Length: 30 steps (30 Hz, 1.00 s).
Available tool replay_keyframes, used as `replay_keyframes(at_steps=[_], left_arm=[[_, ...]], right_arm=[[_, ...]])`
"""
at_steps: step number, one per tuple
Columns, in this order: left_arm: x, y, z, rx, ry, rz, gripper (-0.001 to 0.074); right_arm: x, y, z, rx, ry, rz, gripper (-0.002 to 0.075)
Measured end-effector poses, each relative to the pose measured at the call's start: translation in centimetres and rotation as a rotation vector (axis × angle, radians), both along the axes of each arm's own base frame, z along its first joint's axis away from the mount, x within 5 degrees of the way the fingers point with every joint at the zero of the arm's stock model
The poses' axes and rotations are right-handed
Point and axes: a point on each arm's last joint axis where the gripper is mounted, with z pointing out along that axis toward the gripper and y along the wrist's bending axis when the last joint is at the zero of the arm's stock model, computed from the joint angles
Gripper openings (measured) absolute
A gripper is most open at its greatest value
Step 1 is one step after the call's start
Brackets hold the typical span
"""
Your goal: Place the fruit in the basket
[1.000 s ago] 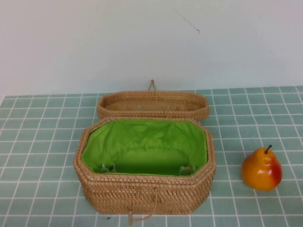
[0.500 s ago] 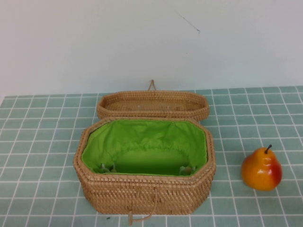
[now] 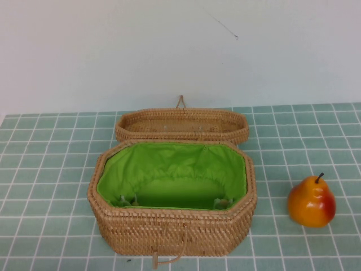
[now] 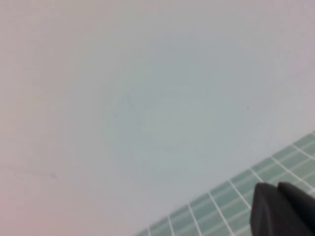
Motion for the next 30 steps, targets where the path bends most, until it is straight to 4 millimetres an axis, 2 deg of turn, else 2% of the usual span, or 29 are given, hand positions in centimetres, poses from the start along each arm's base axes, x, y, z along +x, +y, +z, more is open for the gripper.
replay_keyframes(at_steps=[6, 13, 19, 25, 28, 30], left_arm=[[0.0, 0.0, 0.0, 0.0, 0.0, 0.0, 0.0], [0.0, 0.0, 0.0, 0.0, 0.0, 0.0, 0.0], [0.0, 0.0, 0.0, 0.0, 0.0, 0.0, 0.0], [0.0, 0.0, 0.0, 0.0, 0.0, 0.0, 0.0], [0.0, 0.0, 0.0, 0.0, 0.0, 0.0, 0.0], [0.0, 0.0, 0.0, 0.0, 0.0, 0.0, 0.0]], right_arm=[[-0.2, -0.3, 0.6, 0.012, -0.07, -0.036, -0.0004], [-0.1, -0.3, 0.5, 0.01, -0.055, -0.029, -0.0008], [-0.1, -0.1, 0.6, -0.124, -0.018, -0.027, -0.0004], [-1.3, 0.2, 5.7, -0.268, -0.142, -0.057, -0.0004], [-0.9, 0.3, 7.9, -0.331, -0.103, -0.052, -0.0004], [0.1, 0.3, 8.9, -0.353, -0.027, -0.034, -0.0004]])
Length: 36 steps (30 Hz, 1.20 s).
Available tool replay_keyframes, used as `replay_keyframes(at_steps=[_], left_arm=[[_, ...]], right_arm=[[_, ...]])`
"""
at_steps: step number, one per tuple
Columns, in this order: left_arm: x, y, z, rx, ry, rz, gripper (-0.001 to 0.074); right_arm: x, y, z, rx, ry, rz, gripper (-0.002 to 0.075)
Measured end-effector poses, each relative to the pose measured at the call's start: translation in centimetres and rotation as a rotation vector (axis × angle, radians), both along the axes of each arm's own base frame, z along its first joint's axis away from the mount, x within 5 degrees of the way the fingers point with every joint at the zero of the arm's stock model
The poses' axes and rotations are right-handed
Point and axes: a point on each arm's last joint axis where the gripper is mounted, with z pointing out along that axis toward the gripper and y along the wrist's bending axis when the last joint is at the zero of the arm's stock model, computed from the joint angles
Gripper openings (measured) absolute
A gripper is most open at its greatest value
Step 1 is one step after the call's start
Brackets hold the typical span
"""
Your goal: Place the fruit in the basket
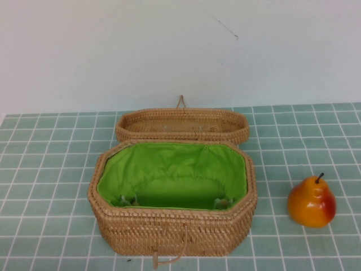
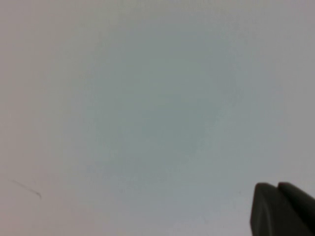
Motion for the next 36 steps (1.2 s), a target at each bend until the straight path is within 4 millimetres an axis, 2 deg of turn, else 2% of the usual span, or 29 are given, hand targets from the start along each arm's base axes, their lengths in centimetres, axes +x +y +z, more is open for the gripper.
replay_keyframes(at_steps=[3, 5, 9, 16, 20, 24, 26, 32, 33, 36], left_arm=[[0.0, 0.0, 0.0, 0.0, 0.0, 0.0, 0.0], [0.0, 0.0, 0.0, 0.0, 0.0, 0.0, 0.0], [0.0, 0.0, 0.0, 0.0, 0.0, 0.0, 0.0], [0.0, 0.0, 0.0, 0.0, 0.0, 0.0, 0.0], [0.0, 0.0, 0.0, 0.0, 0.0, 0.0, 0.0], [0.0, 0.0, 0.0, 0.0, 0.0, 0.0, 0.0], [0.0, 0.0, 0.0, 0.0, 0.0, 0.0, 0.0], [0.0, 0.0, 0.0, 0.0, 0.0, 0.0, 0.0], [0.0, 0.0, 0.0, 0.0, 0.0, 0.0, 0.0], [0.0, 0.0, 0.0, 0.0, 0.0, 0.0, 0.0]], right_arm=[[1.9, -0.2, 1.1, 0.0, 0.105, 0.006, -0.0004], [3.5, -0.4, 1.0, 0.011, 0.191, 0.018, -0.0004], [6.4, 0.4, -0.3, -0.025, 0.319, 0.121, -0.0004], [10.4, 4.1, -2.5, -0.18, 0.42, 0.346, -0.0004], [12.7, 5.6, -4.4, -0.238, 0.471, 0.394, -0.0004], [14.3, 6.3, -6.2, -0.224, 0.527, 0.408, 0.0008], [14.9, 6.7, -6.9, -0.22, 0.541, 0.416, 0.0057], [16.1, 7.8, -7.8, -0.12, 0.493, 0.433, 0.034], [16.4, 7.9, -8.0, -0.113, 0.489, 0.433, 0.0363], [17.1, 8.2, -9.2, -0.13, 0.455, 0.435, 0.0343]])
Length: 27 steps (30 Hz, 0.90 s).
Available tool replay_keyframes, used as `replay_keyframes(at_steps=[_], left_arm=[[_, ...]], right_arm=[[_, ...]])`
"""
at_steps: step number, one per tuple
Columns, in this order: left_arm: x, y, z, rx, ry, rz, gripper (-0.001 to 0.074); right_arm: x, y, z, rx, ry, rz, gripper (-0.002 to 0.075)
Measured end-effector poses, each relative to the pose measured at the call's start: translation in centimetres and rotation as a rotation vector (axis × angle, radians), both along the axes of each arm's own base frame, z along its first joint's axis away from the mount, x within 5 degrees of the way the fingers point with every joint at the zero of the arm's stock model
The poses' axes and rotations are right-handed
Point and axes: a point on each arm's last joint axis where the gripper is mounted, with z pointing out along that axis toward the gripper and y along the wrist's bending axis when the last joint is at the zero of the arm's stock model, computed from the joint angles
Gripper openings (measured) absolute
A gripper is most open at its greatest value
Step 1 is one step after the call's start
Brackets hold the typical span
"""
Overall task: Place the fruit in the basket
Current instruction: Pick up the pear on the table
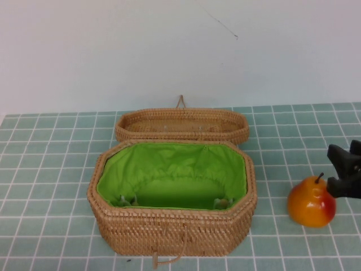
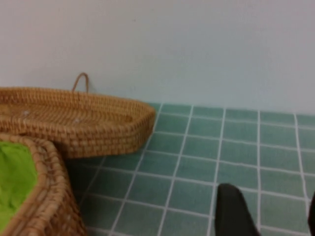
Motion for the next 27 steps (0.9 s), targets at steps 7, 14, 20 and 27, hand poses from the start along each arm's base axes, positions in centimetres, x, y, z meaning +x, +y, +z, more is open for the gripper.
replay_keyframes(at_steps=[7, 14, 20, 27], left_arm=[[0.0, 0.0, 0.0, 0.0, 0.0, 0.0, 0.0], [0.0, 0.0, 0.0, 0.0, 0.0, 0.0, 0.0], [0.0, 0.0, 0.0, 0.0, 0.0, 0.0, 0.0], [0.0, 0.0, 0.0, 0.0, 0.0, 0.0, 0.0]], right_arm=[[-0.5, 0.0, -3.7, 0.117, -0.097, 0.002, 0.0332], [-0.4, 0.7, -7.0, 0.114, -0.041, 0.066, 0.0332], [-0.1, 0.9, -8.5, 0.167, -0.028, 0.068, 0.0326], [-0.1, 0.9, -9.7, 0.132, 0.076, 0.065, 0.0309]])
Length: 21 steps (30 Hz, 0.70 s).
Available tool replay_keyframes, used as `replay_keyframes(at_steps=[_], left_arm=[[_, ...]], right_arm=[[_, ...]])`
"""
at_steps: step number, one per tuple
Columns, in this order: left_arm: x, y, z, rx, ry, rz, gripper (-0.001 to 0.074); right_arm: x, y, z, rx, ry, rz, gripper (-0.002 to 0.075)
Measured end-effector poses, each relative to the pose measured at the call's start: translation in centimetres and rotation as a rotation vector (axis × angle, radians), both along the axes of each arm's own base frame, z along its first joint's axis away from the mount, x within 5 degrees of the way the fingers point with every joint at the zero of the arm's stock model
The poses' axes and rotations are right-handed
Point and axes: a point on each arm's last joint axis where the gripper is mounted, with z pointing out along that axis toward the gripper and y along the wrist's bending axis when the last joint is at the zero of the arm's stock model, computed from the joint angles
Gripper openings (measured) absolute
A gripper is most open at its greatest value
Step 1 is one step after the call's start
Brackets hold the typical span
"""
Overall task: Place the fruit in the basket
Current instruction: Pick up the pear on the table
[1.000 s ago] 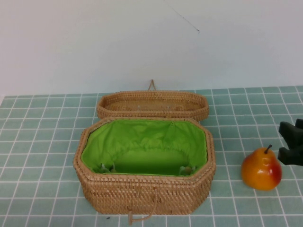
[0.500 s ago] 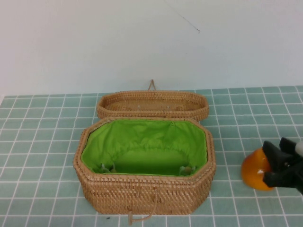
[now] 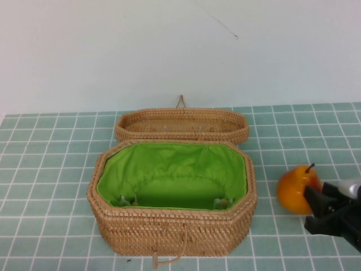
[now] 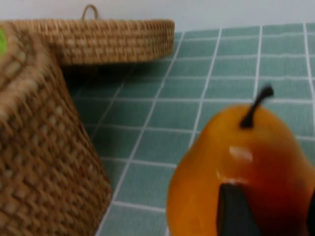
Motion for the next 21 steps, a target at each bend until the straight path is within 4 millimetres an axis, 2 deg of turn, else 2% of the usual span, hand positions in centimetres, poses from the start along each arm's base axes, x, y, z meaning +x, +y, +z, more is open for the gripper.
replay_keyframes(at_steps=[5, 10, 15, 21], left_arm=[[0.0, 0.0, 0.0, 0.0, 0.0, 0.0, 0.0], [0.0, 0.0, 0.0, 0.0, 0.0, 0.0, 0.0], [0.0, 0.0, 0.0, 0.0, 0.0, 0.0, 0.0], [0.0, 0.0, 0.0, 0.0, 0.0, 0.0, 0.0]], right_arm=[[0.0, 0.0, 1.3, 0.016, -0.052, 0.001, 0.0314], [-0.1, -0.1, 3.4, 0.014, -0.145, -0.005, 0.0388], [0.0, -0.4, 3.6, 0.008, -0.159, -0.03, 0.0412], [1.8, 0.7, 4.2, 0.014, -0.207, 0.02, 0.041]])
